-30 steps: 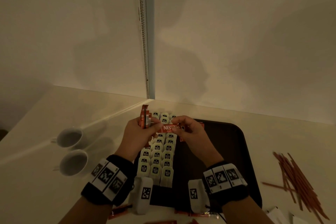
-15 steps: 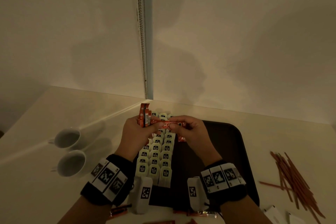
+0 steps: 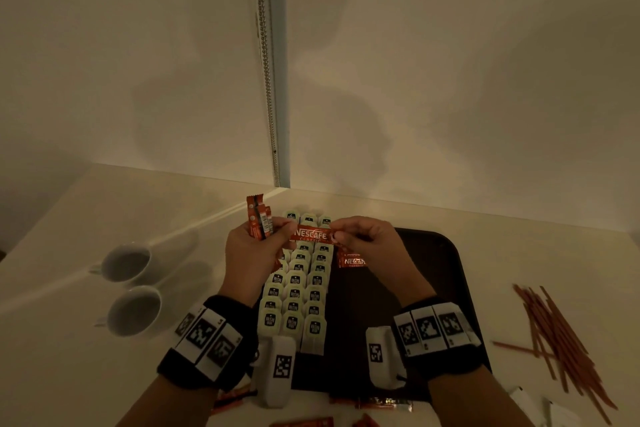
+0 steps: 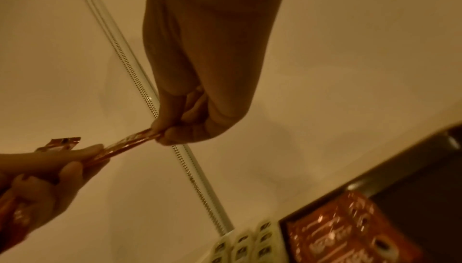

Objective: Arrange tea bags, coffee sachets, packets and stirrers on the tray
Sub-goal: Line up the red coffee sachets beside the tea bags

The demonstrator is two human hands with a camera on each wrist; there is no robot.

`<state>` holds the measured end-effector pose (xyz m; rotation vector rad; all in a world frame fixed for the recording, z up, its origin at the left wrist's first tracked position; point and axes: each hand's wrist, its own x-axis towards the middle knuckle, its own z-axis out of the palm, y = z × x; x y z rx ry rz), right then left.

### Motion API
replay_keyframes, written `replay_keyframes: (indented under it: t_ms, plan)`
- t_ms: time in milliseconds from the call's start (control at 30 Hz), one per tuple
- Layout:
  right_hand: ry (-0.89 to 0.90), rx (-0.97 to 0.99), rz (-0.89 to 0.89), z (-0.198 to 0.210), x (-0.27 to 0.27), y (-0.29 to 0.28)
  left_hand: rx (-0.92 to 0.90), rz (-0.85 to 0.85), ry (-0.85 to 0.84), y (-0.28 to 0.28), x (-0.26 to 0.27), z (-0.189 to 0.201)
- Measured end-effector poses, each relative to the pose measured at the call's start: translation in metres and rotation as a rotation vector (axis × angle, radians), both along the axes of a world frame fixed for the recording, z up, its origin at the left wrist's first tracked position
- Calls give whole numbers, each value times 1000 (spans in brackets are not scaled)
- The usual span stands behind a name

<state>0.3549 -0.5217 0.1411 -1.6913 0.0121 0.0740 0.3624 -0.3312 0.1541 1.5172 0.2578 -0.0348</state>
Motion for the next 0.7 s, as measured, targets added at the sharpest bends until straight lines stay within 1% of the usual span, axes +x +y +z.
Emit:
replay_keyframes:
  t_ms: [67,167,233,333,433,500,600,700]
  plan:
    - [29,-95,47,0,2,-11,18,-43,18,2,0,-2]
    - [50,-188,-16,-7,7,-36,-39,-68,93,10,1,-5]
    - [79,-333,-75,-23,10,-54,-94,-70,151,17,-1,-9]
    - [171,-460,-110,-53,10,-80,-67,-68,232,29,-3,-16]
    - [294,-524,-54,-78,5,-89,-73,-100,326,36,-4,-21]
    - [338,-532,-47,-89,3,-87,-95,-104,364,36,-3,-21]
    - [356,-516,-132,-100,5,-80,-135,-103,385,35,-3,-20]
    - [337,-508,-233,-109,7,-73,-146,-99,388,34,-3,-21]
